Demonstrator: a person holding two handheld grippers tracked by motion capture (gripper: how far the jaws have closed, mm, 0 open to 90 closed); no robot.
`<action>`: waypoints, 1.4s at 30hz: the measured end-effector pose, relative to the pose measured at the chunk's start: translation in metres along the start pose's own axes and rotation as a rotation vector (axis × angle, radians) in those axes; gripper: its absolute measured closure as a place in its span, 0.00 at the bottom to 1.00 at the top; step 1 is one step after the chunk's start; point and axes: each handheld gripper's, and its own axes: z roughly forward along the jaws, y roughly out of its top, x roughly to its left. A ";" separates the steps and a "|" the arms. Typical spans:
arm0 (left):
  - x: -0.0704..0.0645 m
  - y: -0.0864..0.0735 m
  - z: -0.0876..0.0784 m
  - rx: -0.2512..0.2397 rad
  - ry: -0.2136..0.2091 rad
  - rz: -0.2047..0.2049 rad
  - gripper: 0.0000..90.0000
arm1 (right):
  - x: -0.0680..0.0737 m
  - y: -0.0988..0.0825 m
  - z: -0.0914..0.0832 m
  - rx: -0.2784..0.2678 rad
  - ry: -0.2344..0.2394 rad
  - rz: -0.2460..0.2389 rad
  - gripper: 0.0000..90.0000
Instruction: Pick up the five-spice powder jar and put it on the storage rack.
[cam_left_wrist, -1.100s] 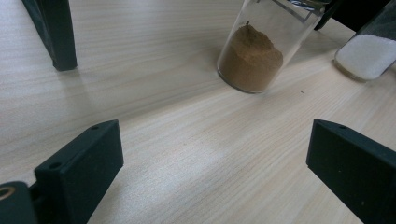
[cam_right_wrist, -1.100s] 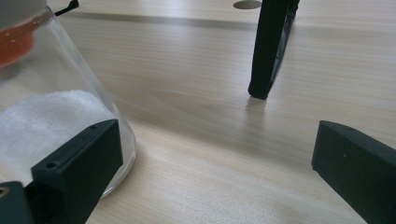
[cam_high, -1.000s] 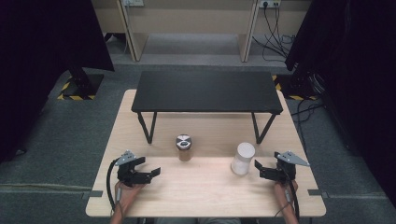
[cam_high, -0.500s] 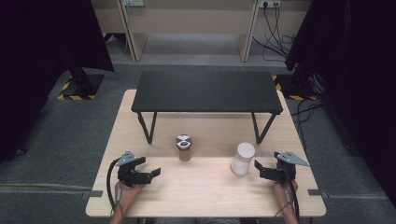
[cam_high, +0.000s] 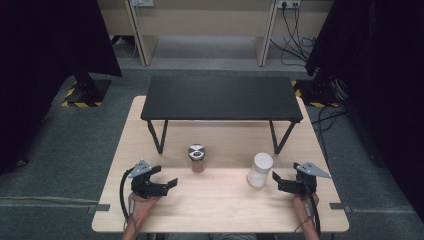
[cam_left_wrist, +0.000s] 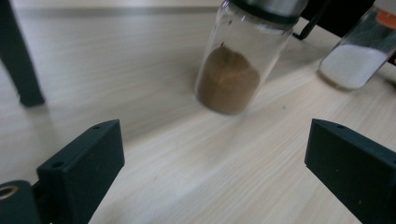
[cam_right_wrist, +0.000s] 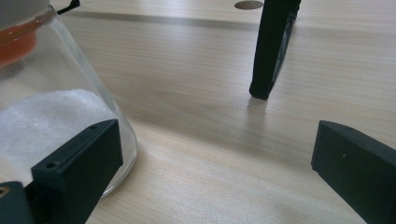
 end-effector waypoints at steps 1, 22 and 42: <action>-0.004 0.005 0.002 0.006 0.006 0.016 0.04 | 0.000 0.000 0.000 0.001 -0.001 -0.001 0.02; -0.048 0.062 0.075 0.078 0.055 0.110 0.07 | 0.001 0.001 0.000 0.006 0.000 -0.007 0.02; -0.052 0.064 0.103 0.085 0.101 0.125 0.26 | 0.001 0.002 0.001 0.010 0.006 -0.023 0.02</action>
